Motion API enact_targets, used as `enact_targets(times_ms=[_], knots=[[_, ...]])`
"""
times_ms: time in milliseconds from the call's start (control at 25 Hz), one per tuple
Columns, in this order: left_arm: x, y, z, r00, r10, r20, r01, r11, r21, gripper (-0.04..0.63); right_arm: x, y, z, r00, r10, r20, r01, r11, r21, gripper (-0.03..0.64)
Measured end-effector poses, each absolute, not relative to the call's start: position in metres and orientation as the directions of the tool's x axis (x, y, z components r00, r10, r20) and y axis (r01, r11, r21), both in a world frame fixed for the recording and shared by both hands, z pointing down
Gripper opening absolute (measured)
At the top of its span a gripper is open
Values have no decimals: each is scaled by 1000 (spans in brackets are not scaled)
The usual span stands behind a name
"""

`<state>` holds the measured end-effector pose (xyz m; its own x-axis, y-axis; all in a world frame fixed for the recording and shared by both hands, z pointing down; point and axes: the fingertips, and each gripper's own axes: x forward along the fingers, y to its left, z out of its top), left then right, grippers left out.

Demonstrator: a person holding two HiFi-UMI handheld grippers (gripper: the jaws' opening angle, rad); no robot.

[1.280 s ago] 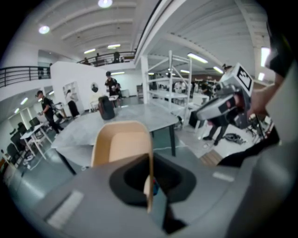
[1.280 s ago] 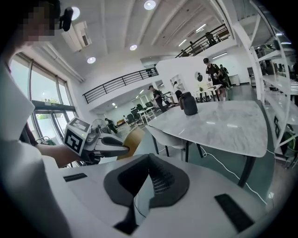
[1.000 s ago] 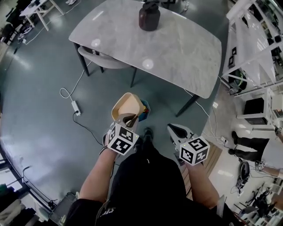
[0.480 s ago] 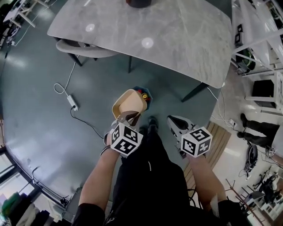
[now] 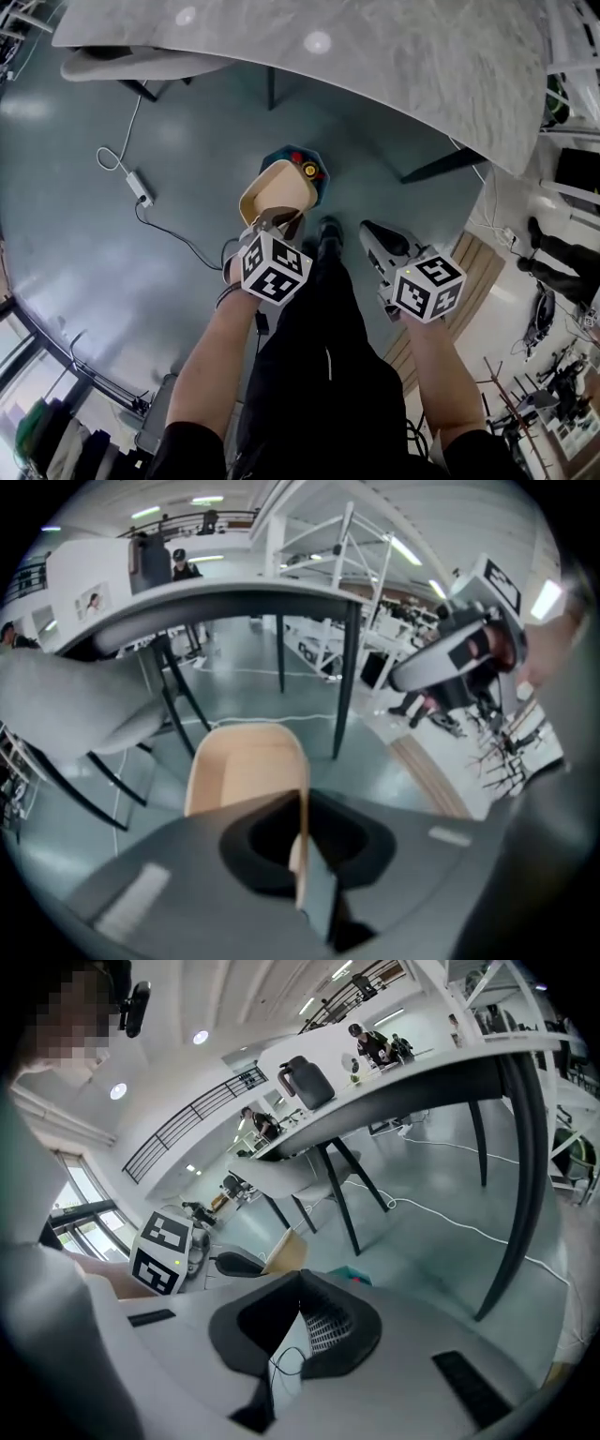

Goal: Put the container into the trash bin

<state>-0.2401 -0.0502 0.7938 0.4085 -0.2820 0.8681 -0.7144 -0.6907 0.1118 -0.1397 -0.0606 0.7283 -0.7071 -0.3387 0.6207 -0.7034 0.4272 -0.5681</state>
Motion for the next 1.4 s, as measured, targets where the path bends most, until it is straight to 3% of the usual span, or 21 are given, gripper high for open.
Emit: enact_targets(times_ms=[560,1040,1160,1240,1400], knots=[[-236,-57,952,341,-224,913,-771,-623,135,28,-150,-52,861,-692,-245,679,-692,491,-528,-5],[-231,-64,1032,244,-152,958,-699,-712,65,29,-144,-26,895,-700,-174,692,-672,487,-557,-5],[-233,-71,1042,233,-142,962,-692,-720,61,54,-136,-24,897,-688,-178,704,-687,475,-551,-5],[-236,-72,1049,227,-125,966,-698,-712,72,110,-128,-24,894,-681,-185,708,-696,464,-548,-5],[-239,-73,1044,235,-137,962,-754,-650,92,112,-113,-25,887,-669,-200,716,-711,453,-538,-5]])
